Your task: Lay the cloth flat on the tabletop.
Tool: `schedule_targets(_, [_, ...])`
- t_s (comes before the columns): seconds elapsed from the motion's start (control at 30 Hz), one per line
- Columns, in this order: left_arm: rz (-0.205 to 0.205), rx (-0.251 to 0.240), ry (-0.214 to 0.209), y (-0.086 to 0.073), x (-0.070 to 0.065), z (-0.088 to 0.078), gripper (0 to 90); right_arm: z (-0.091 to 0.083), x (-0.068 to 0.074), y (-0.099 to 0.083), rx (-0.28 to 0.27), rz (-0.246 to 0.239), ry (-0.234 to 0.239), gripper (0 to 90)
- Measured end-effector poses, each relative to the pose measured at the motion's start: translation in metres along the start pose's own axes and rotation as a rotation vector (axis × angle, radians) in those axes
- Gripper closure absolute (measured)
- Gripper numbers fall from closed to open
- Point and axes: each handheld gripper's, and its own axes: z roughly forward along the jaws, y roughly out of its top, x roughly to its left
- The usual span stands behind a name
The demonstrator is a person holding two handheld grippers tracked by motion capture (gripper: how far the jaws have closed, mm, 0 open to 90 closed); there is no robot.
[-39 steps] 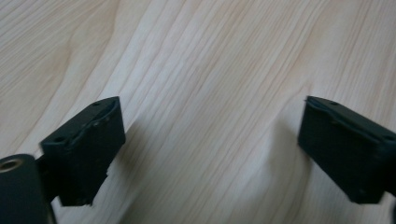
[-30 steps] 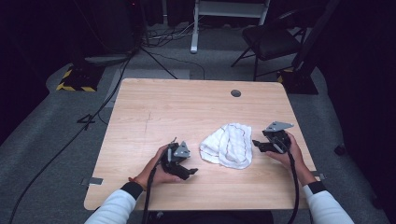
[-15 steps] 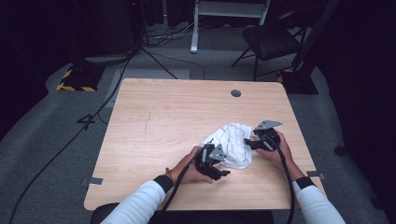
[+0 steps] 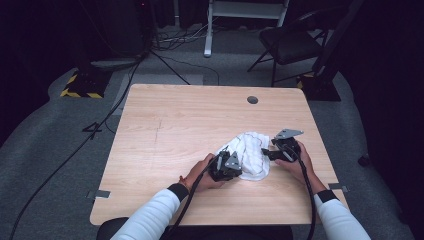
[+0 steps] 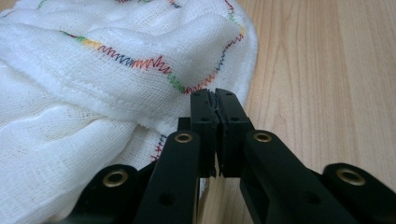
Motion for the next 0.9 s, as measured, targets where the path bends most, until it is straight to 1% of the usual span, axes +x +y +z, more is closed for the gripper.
schedule_targets(0.07, [0.009,-0.001,0.003,0.0,0.0,-0.005,88.3,-0.001,-0.001,-0.001,0.006,0.009,-0.003,38.5])
schedule_targets(0.13, [0.006,-0.017,0.011,0.0,0.001,-0.014,88.4,-0.002,-0.003,-0.002,0.014,0.019,-0.005,38.5])
schedule_targets(0.2, [0.004,-0.041,0.026,0.0,0.0,-0.024,88.5,-0.004,-0.005,-0.003,0.021,0.018,-0.007,38.4])
schedule_targets(0.27, [0.009,-0.055,0.044,0.0,0.0,-0.034,88.6,-0.006,-0.005,-0.004,0.029,0.022,-0.007,38.5])
schedule_targets(0.33, [0.012,-0.065,0.056,-0.001,-0.001,-0.044,88.8,-0.008,-0.007,-0.006,0.035,0.028,0.013,39.6])
schedule_targets(0.37, [0.018,-0.065,0.07,-0.002,-0.001,-0.049,88.8,-0.009,-0.008,-0.006,0.041,0.027,0.019,39.6])
schedule_targets(0.43, [0.018,-0.073,0.092,-0.004,-0.001,-0.057,88.8,-0.01,-0.009,-0.006,0.053,0.016,0.025,39.6])
schedule_targets(0.47, [0.018,-0.076,0.096,-0.004,0.0,-0.06,88.9,-0.012,-0.008,-0.006,0.065,0.014,0.036,40.0])
schedule_targets(0.5, [0.005,-0.087,0.099,-0.005,0.001,-0.065,88.9,-0.013,-0.008,-0.006,0.07,0.01,0.048,41.3])
schedule_targets(0.53, [0.008,-0.095,0.104,-0.005,0.001,-0.067,88.9,-0.015,-0.007,-0.006,0.084,-0.009,0.081,42.0])
schedule_targets(0.57, [0.008,-0.095,0.104,-0.005,0.001,-0.067,88.9,-0.016,-0.006,-0.006,0.091,-0.021,0.093,42.0])
schedule_targets(0.6, [0.012,-0.098,0.12,-0.005,0.002,-0.075,88.9,-0.018,-0.004,-0.007,0.102,-0.028,0.114,42.5])
schedule_targets(0.63, [0.019,-0.096,0.123,-0.006,0.003,-0.078,88.9,-0.019,-0.002,-0.007,0.11,-0.035,0.136,42.5])
schedule_targets(0.67, [0.017,-0.096,0.128,-0.007,0.003,-0.08,88.9,-0.02,-0.001,-0.008,0.109,-0.055,0.145,42.5])
schedule_targets(0.7, [0.015,-0.096,0.132,-0.008,0.003,-0.082,89.0,-0.022,0.002,-0.01,0.107,-0.063,0.141,42.5])
schedule_targets(0.73, [0.016,-0.095,0.135,-0.009,0.003,-0.084,88.9,-0.023,0.005,-0.011,0.108,-0.065,0.151,42.4])
schedule_targets(0.77, [0.009,-0.101,0.135,-0.011,0.003,-0.087,88.9,-0.025,0.006,-0.011,0.109,-0.073,0.161,42.1])
schedule_targets(0.8, [0.005,-0.103,0.143,-0.013,0.003,-0.09,88.9,-0.027,0.009,-0.012,0.113,-0.08,0.171,41.8])
schedule_targets(0.83, [-0.003,-0.107,0.149,-0.015,0.004,-0.093,88.9,-0.031,0.013,-0.013,0.117,-0.08,0.198,41.7])
schedule_targets(0.87, [-0.012,-0.113,0.15,-0.017,0.004,-0.097,89.0,-0.035,0.016,-0.014,0.103,-0.092,0.212,42.0])
schedule_targets(0.9, [-0.012,-0.113,0.15,-0.017,0.004,-0.097,88.9,-0.035,0.016,-0.014,0.103,-0.092,0.212,42.0])
